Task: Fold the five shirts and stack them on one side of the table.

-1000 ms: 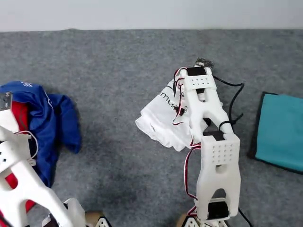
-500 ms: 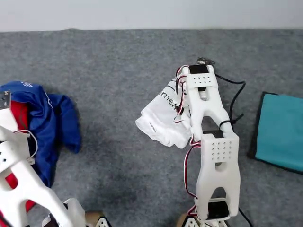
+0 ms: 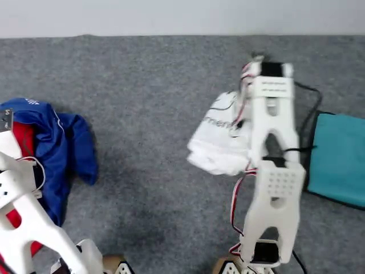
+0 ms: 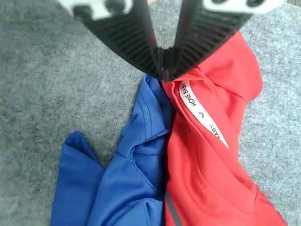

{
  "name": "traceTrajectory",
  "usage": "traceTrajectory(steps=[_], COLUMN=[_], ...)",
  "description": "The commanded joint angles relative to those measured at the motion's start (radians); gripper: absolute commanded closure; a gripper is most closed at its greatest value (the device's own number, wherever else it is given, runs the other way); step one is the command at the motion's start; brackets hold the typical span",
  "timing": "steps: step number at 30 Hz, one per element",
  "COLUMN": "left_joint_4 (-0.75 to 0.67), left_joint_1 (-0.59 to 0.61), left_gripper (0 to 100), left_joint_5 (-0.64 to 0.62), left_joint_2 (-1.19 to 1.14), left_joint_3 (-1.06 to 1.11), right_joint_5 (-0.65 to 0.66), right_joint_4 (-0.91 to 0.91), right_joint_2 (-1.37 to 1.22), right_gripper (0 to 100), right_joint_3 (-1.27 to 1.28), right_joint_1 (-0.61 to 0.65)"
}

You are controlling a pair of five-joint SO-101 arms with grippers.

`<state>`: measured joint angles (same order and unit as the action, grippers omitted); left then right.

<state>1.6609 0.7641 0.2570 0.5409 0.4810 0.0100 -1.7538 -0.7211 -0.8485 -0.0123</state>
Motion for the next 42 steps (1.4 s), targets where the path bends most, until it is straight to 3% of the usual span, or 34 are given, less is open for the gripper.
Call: traceTrajectory(steps=[1,10,17,26,34,42], left_joint_4=[-0.026,-0.034,-0.037,-0.037,-0.034,-0.031], left_joint_1=[-0.003,-0.003,-0.003,-0.003,-0.003,-0.003], left_gripper=[100,100,100,100,100,100], left_joint_5=[0.008,0.008,0.008,0.008,0.008,0.008], left_joint_2=[0.020,0.020,0.020,0.020,0.020,0.020], left_joint_3=[-0.002,-0.002,-0.002,-0.002,-0.002,-0.002], right_joint_5=[0.158,0.531,0.637,0.767,0.781,0.804], right_joint_4=[-0.044,-0.044,-0.044,-0.038,-0.028,0.197], right_joint_2=[0.220,0.587,0.759,0.777,0.722,0.532], right_gripper=[99.1,99.1,99.1,99.1,99.1,99.0], right_joint_3=[0.029,0.293,0.388,0.388,0.388,0.387], right_joint_1=[-0.056,-0.171,-0.317,-0.524,-0.567,-0.659])
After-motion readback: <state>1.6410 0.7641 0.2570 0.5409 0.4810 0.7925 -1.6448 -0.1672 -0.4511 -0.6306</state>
